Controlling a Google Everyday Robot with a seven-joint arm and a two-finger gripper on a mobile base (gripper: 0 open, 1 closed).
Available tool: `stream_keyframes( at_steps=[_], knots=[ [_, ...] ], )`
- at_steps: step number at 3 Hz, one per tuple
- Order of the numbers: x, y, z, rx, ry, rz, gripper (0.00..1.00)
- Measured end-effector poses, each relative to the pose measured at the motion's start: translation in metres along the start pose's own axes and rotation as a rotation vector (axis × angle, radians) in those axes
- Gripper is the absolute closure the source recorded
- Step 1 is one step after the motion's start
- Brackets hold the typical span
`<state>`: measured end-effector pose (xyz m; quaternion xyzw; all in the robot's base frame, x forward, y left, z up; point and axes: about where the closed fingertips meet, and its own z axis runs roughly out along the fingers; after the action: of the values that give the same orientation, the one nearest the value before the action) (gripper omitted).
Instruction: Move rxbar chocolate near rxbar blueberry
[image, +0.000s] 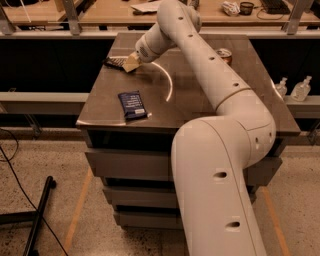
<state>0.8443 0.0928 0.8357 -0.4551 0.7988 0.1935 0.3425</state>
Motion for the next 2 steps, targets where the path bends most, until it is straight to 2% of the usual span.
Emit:
stream_keyframes(
  at_steps=[1, 2],
  knots=[
    [0.000, 0.000, 0.000, 0.000, 0.000, 0.000, 1.00],
    [-0.020, 0.013, -0.013, -0.043, -0.047, -0.070, 1.00]
  ],
)
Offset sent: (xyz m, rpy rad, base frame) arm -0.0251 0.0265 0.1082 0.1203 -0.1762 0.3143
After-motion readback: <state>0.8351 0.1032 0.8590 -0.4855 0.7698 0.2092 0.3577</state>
